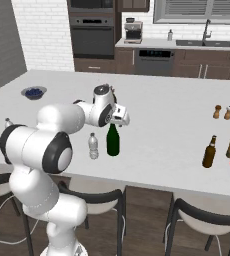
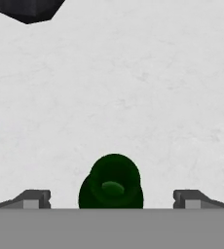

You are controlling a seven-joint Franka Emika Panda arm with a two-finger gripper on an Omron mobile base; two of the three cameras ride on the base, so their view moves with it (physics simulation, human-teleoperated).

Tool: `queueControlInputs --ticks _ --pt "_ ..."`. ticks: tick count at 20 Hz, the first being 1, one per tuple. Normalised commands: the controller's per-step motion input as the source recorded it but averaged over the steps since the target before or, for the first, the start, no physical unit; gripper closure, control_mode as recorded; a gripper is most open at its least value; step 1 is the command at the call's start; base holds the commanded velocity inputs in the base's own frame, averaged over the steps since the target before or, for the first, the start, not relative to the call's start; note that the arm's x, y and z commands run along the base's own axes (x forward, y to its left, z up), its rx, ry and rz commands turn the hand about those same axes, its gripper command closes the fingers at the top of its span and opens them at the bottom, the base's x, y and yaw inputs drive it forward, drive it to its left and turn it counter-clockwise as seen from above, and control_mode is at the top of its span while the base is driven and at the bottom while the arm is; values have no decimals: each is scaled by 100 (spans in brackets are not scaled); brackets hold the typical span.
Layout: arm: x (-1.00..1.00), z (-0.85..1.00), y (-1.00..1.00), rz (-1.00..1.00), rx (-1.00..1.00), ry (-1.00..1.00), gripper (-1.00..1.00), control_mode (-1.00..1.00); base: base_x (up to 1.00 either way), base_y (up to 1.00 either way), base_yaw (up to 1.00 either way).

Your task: Move the plastic bottles in the middle to the plastics group, and the glass bottles in the middle to the glass group.

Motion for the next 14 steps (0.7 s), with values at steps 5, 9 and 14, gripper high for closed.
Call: queueControlInputs --ticks 5,9,14 --pt "8 -11 4 0 0 -1 -100 -100 0 0 0" --pt "11 -13 0 0 0 0 -100 -100 0 0 0" --pt "9 -8 0 0 0 0 -100 -100 0 0 0"
